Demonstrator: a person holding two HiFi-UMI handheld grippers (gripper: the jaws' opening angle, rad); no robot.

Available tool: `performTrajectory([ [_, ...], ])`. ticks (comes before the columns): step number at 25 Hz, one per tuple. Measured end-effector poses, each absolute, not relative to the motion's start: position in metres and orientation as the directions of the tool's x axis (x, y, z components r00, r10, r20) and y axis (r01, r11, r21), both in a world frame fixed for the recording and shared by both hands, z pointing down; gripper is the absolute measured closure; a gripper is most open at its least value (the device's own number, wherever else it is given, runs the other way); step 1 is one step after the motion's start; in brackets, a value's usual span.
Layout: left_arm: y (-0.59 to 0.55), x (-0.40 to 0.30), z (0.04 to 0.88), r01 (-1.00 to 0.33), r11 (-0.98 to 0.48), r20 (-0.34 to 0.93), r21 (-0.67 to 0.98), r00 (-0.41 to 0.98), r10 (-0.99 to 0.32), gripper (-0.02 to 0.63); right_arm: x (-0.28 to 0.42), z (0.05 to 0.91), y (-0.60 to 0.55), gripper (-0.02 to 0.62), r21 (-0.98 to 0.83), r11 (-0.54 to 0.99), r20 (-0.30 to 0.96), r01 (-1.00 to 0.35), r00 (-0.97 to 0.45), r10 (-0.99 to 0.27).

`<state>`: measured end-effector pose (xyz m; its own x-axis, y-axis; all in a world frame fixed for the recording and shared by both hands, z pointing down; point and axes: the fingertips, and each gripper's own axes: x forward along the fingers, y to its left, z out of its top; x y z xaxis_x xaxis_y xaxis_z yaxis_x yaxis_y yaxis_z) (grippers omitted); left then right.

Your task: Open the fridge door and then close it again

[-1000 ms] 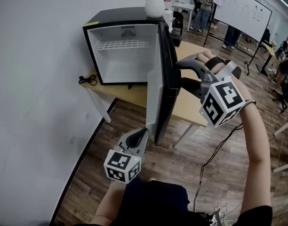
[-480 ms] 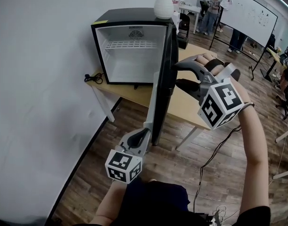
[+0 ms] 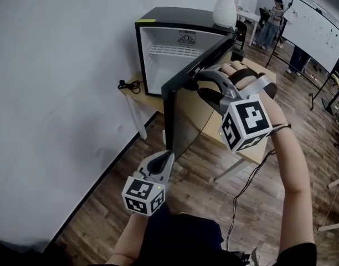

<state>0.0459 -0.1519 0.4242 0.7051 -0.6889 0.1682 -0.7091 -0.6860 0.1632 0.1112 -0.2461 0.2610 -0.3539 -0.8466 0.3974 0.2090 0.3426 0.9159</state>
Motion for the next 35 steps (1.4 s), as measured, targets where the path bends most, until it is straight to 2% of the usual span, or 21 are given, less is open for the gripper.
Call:
performTrajectory([
  [7, -0.182, 0.01, 0.426, -0.75, -0.635, 0.175, 0.184, 0.66, -0.73, 0.597, 0.067, 0.262, -0.304, 0.474, 0.909, 0.341, 0.404, 0.241, -0.304, -0.863],
  [14, -0.223, -0.023, 0.419, -0.766, -0.618, 0.182, 0.178, 0.643, -0.744, 0.597, 0.037, 0.264, -0.354, 0.472, 0.905, 0.378, 0.419, 0.193, -0.264, -0.869],
  [35, -0.33, -0.065, 0.415, -0.707, -0.682, 0.181, 0.186, 0.707, -0.683, 0.597, 0.006, 0.263, -0.485, 0.472, 0.902, 0.427, 0.432, 0.071, -0.085, -0.898],
])
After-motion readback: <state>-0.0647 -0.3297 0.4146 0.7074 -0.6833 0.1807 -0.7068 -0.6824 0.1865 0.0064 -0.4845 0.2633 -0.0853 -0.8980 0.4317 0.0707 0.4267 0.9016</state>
